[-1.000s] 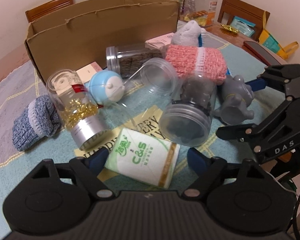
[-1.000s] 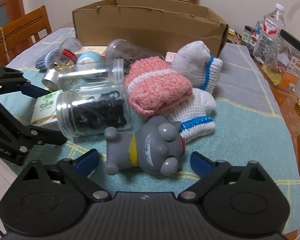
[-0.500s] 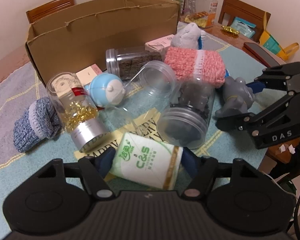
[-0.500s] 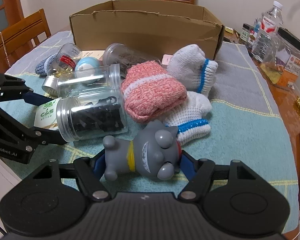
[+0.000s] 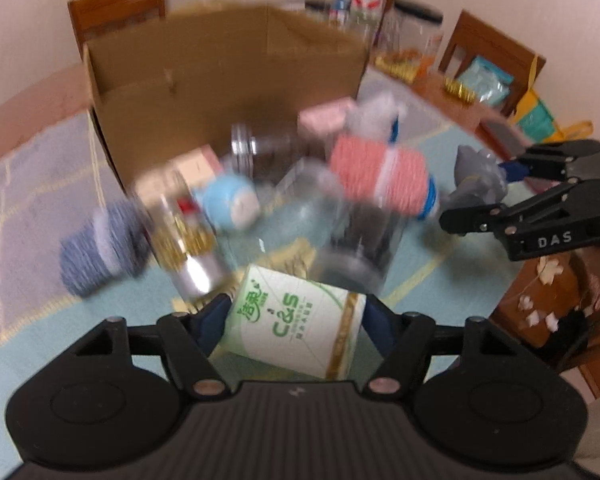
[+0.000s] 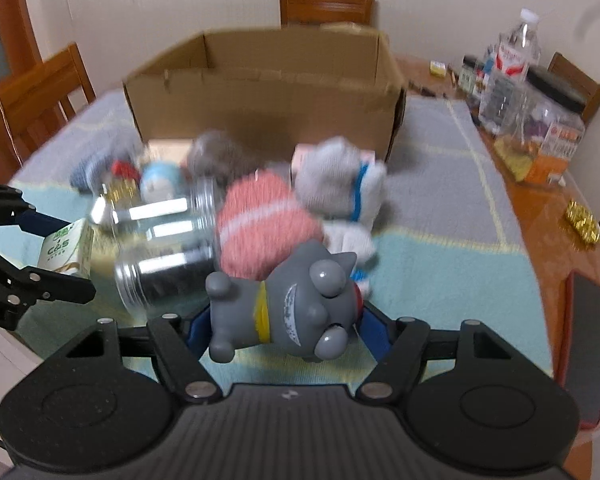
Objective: Organize objects
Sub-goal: 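Carry both held items over the cardboard box and open both tools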
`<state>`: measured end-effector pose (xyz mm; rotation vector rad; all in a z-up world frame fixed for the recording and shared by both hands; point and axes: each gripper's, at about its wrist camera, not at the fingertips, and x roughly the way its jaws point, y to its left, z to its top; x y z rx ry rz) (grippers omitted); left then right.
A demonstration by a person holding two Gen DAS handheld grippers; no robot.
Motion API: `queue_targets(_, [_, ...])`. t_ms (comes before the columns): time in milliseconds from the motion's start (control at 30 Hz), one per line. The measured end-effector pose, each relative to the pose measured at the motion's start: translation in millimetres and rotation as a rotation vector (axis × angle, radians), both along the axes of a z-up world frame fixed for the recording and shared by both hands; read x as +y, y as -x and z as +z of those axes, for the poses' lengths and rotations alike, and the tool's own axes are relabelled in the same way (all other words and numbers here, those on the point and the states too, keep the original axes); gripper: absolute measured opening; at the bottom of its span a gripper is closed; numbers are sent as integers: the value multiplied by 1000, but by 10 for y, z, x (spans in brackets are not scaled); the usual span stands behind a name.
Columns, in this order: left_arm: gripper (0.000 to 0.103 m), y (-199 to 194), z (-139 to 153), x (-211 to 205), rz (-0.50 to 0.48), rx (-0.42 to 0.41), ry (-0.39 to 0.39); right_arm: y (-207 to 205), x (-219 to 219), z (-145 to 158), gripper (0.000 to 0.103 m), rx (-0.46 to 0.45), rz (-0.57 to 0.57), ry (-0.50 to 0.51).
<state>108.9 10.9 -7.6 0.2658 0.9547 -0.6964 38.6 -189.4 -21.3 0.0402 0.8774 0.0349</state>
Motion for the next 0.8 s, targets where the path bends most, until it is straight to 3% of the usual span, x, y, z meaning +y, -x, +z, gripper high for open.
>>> queue_targets(167, [71,-321,493,-36,25,-107,45,-372,-97,410,77,-88,2,-55])
queue_targets(300, [71,-815,834,-167,59,-228,50,-847,-173,697,77,-178,5,-62])
queue_targets(400, [71,-1214,982,-268,107,-275,51,-1267,-217,825,77,-210,-12,-46])
queue_targets(567, [71,-1774,941,-389,167,-243,59,-1848,-225,786,81,-173,-39,-7])
queue_targets(633, [72,-1922,857,-400,188,-220,59,-1949,-204,742,91,-170,-49,21])
queue_targets(800, [82,-1989,700,-298,186,-170,110,-1961,-221,701,98,-160,-65,16])
